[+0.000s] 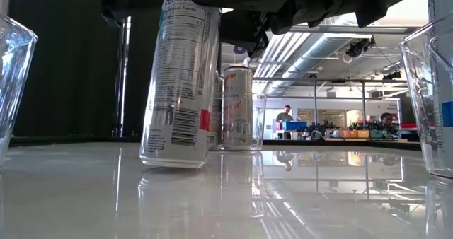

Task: Sort soda cans
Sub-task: Put the white pink soda can into the bottom left transparent bin

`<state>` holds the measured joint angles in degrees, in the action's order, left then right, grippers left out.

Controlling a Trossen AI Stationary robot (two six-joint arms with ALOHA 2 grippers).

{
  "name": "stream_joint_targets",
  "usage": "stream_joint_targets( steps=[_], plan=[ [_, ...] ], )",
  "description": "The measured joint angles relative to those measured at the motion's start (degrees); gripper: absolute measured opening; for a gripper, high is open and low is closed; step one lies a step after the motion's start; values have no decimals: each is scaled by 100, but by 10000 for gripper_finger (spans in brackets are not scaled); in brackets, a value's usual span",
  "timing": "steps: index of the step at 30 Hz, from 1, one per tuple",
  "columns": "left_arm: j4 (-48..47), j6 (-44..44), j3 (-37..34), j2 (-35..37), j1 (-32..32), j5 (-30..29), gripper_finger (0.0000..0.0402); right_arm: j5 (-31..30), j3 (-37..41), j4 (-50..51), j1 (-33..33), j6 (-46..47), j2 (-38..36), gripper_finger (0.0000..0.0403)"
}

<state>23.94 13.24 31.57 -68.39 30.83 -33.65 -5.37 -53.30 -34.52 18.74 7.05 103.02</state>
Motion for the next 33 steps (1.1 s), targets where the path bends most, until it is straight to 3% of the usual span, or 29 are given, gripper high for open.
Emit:
stream_joint_targets(
  steps=[7, 18, 33],
  plan=[
    [-3, 214, 0, -122, 41, 53, 300, 0, 0, -35, 0, 0, 7, 251],
    [587, 425, 0, -239, 37, 259, 300, 4, -128, 96, 0, -69, 17, 257],
    [898, -188, 0, -591, 299, 265, 300, 221, -198, 27, 0, -297, -40, 307]
  ],
)
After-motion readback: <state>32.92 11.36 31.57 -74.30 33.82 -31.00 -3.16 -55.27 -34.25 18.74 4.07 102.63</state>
